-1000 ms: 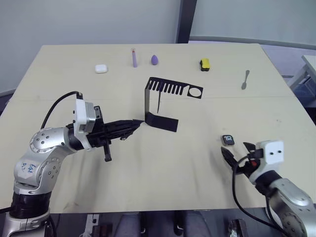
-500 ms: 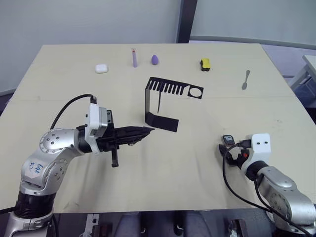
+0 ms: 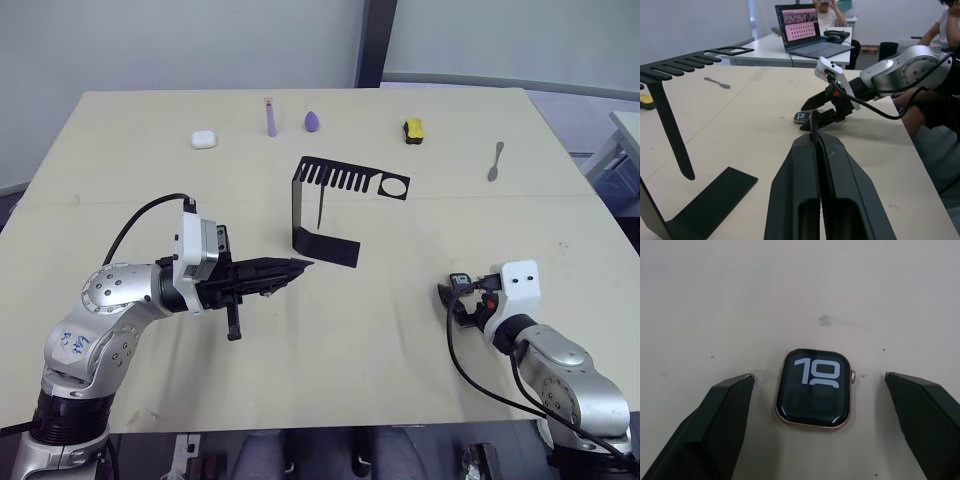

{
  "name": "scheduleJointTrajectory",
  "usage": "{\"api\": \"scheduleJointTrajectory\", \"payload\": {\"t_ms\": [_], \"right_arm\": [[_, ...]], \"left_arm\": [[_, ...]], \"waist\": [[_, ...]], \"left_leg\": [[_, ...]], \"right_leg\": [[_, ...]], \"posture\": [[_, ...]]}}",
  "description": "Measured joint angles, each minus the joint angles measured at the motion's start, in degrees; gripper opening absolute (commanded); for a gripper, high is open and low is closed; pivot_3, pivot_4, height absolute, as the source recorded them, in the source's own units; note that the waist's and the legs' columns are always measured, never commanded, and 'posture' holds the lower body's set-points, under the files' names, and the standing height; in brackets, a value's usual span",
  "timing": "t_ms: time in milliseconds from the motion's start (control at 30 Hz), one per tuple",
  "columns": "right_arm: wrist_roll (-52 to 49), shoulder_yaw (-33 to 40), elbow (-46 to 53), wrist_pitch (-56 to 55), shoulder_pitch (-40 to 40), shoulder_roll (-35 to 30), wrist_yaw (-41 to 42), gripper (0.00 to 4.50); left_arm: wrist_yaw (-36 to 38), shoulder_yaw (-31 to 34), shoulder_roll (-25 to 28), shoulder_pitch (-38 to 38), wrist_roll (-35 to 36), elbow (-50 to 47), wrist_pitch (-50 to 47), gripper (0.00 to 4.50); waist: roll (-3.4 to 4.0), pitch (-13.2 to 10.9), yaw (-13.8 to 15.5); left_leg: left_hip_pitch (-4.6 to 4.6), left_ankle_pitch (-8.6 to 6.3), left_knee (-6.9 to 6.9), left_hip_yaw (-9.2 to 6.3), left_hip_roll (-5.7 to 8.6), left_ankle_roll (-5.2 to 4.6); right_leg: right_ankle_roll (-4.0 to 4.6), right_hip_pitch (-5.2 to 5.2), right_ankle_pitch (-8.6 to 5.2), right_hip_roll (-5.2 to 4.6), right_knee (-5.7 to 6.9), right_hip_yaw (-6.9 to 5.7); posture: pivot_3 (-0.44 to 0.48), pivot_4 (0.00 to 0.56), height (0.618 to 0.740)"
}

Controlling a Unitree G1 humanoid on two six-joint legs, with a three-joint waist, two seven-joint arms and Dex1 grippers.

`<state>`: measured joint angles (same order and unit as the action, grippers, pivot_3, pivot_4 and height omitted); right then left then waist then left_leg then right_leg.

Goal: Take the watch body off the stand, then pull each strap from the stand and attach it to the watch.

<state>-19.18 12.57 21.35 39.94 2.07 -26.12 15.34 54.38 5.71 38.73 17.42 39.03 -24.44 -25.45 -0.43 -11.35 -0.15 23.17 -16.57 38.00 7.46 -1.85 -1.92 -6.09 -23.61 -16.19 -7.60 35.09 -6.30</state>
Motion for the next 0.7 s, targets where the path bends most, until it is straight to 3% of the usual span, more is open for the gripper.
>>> {"api": "scheduleJointTrajectory", "payload": {"t_ms": [533,633,700], "right_arm": [[-1.69,1.4,-3.65,-1.93,-0.24,0.16,2.0,4.45],[-1.69,1.59,-3.78,-2.17,-0.39,0.32,1.97,3.57],[-1.65,1.81,-3.81,-2.26,-0.51,0.68,1.89,2.65]], "left_arm": [[-0.09,-0.02,0.14,-0.67,-0.1,-0.72,-0.12,0.0],[-0.05,-0.01,0.26,-0.68,-0.08,-0.76,-0.16,0.0],[0.02,-0.01,0.35,-0.68,-0.07,-0.76,-0.2,0.0]], "waist": [[-0.65,0.39,0.1],[-0.65,0.39,0.09],[-0.65,0.4,0.06]], "left_leg": [[-0.03,0.0,0.02,-0.04,-0.01,0.01],[-0.03,0.0,0.02,-0.05,-0.02,0.01],[-0.03,0.0,0.02,-0.05,-0.03,0.01]], "right_leg": [[0.0,0.07,0.0,-0.01,-0.01,0.0],[0.0,0.06,0.0,-0.01,-0.01,0.0],[0.0,0.06,0.0,0.0,-0.01,0.0]], "posture": [[0.0,0.15,0.74],[0.0,0.15,0.74],[0.0,0.15,0.74]]}}
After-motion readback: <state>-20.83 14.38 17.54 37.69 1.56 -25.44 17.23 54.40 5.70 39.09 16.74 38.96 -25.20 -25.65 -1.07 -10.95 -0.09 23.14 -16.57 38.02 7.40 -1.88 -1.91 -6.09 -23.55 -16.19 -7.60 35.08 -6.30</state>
